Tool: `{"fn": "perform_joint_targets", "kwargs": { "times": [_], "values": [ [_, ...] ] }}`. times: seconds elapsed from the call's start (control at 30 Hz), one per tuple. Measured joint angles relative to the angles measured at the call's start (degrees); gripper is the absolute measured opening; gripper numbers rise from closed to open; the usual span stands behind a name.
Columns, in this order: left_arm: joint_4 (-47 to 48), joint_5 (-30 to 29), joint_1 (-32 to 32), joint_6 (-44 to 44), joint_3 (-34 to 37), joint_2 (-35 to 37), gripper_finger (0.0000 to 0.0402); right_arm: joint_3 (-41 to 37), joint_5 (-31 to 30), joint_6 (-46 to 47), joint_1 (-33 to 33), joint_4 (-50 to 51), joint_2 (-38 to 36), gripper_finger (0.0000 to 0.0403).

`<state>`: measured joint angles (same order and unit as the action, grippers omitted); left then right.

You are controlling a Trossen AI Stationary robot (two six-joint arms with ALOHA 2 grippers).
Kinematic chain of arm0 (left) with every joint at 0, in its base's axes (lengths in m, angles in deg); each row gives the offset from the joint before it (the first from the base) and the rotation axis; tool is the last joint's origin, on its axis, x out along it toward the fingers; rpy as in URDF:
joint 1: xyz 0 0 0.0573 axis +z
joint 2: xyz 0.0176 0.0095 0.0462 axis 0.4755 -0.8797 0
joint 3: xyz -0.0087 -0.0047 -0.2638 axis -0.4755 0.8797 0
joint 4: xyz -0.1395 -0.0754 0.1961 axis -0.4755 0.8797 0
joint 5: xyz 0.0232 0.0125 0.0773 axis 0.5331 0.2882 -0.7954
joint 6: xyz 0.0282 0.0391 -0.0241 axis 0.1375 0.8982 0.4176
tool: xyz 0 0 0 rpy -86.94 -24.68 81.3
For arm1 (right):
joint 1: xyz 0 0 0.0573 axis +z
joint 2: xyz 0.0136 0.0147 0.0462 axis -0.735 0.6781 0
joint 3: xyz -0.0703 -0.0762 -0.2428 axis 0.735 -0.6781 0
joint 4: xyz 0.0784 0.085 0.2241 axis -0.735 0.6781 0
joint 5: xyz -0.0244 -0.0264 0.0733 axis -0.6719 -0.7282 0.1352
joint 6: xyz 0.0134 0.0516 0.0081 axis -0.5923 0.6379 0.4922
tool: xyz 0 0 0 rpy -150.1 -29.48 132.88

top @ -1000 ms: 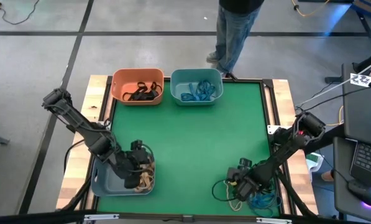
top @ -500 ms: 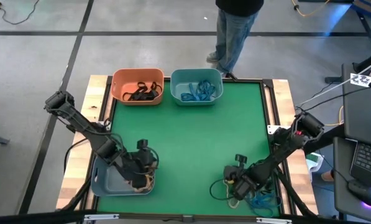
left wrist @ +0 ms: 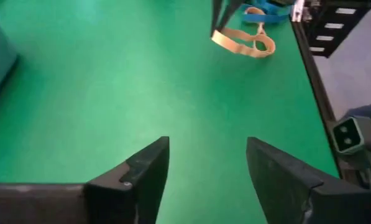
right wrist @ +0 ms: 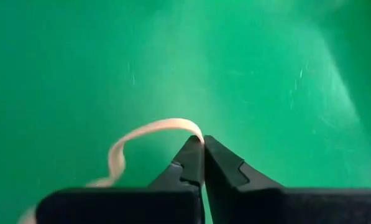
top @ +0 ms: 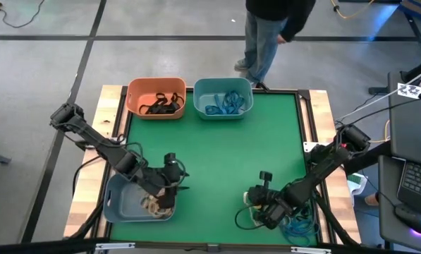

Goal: Sort rubber bands into baskets
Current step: Put the white rubber band into the blue bin

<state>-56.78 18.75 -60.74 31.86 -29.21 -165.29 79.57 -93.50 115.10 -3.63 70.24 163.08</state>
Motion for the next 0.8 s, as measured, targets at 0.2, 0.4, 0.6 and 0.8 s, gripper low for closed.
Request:
{"fn": "perform_joint_targets", "kwargs": {
  "times": [0.2, 0.4, 0.6, 0.8],
  "values": [
    [-14.83, -0.21, 1.76, 7.49, 4.36, 0.03, 0.0228, 0.65, -2.3, -3.47, -2.41, -4.64, 0.0, 0.0008],
    [-34.93, -0.01, 3.21, 10.0, 12.67, 0.03, 0.0223, 0.71, -2.55, -13.64, -5.01, -13.19, 0.0, 0.0019],
    [-39.84, 0.06, 3.98, 6.27, 16.48, 0.03, 0.0223, 0.71, -1.35, -15.02, -8.07, -13.64, 0.0, 0.0021],
    [-41.65, 0.07, 4.59, 5.49, 16.8, -1.99, 0.0223, 0.71, 0.97, -16.59, -10.91, -15.59, 0.0, 0.0017]
  ]
}}
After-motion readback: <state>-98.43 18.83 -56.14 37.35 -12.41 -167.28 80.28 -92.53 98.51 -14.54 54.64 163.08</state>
